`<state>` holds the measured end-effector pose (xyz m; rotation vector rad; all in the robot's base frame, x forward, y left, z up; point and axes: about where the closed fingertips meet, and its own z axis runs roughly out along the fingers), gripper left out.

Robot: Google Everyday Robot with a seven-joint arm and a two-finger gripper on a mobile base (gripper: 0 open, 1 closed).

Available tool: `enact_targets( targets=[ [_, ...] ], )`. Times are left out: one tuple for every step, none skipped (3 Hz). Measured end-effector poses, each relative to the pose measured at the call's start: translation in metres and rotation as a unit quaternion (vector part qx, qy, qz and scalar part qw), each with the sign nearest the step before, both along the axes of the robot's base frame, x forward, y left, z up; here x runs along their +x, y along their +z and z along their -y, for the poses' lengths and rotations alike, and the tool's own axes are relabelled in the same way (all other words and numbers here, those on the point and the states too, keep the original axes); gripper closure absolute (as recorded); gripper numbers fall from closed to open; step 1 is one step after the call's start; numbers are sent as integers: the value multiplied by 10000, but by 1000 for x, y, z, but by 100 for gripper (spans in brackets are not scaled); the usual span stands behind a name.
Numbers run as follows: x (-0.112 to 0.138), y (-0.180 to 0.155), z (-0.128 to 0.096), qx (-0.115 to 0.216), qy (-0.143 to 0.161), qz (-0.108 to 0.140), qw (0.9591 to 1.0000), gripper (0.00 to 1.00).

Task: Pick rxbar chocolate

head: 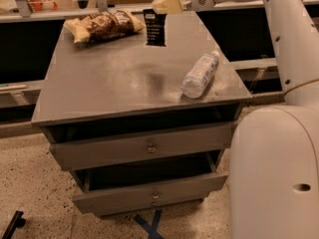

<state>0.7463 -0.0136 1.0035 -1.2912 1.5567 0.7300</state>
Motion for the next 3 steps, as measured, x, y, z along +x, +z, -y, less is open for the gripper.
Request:
enact_targets(
  targets=[
    [-12,4,1,-7,116,-254,9996,80],
    [-12,1,9,-33,-82,-560,9984,49],
    [-9,-8,21,-187,-372,-935,9947,25]
  ],
)
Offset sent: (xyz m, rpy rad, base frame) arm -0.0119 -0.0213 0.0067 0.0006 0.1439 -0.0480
